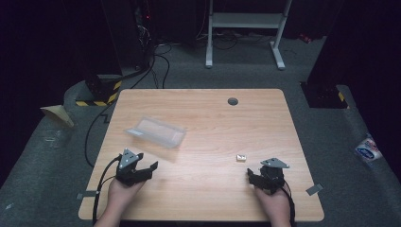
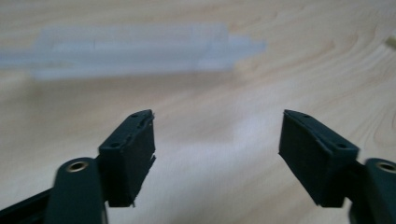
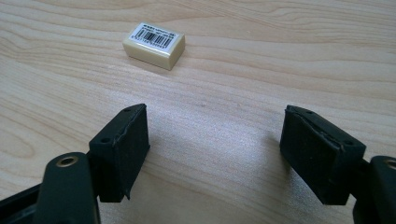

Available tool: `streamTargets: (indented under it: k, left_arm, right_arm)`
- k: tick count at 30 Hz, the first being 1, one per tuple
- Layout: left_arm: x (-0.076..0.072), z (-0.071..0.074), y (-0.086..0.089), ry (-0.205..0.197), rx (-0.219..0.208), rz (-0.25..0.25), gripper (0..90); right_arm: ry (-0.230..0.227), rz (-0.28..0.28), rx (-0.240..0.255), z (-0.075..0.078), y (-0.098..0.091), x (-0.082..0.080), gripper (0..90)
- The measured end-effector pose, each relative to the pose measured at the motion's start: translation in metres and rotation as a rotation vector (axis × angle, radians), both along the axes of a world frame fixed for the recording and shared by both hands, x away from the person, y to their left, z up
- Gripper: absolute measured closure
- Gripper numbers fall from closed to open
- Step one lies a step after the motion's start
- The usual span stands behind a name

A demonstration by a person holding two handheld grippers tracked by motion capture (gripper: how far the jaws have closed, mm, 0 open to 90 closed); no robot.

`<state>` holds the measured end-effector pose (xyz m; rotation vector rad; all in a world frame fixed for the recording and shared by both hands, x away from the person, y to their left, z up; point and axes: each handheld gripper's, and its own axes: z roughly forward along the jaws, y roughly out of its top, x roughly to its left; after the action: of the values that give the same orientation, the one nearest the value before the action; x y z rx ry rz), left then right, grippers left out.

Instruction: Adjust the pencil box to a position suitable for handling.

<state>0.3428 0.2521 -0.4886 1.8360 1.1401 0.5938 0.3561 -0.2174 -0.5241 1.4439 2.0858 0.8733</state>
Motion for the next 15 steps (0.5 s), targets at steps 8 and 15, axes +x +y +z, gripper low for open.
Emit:
streamTargets:
  k: [8,15]
  left_arm:
    - [0.029,0.020,-0.022,-0.052,0.008,-0.014,33.5]
    - [0.048,0.025,-0.053,-0.018,-0.002,-0.067,41.3]
  right_arm:
    - [-0.005,-0.009,-0.002,0.000,0.000,0.000,24.7]
    - [-0.011,-0.032,0.002,0.000,0.000,0.000,28.9]
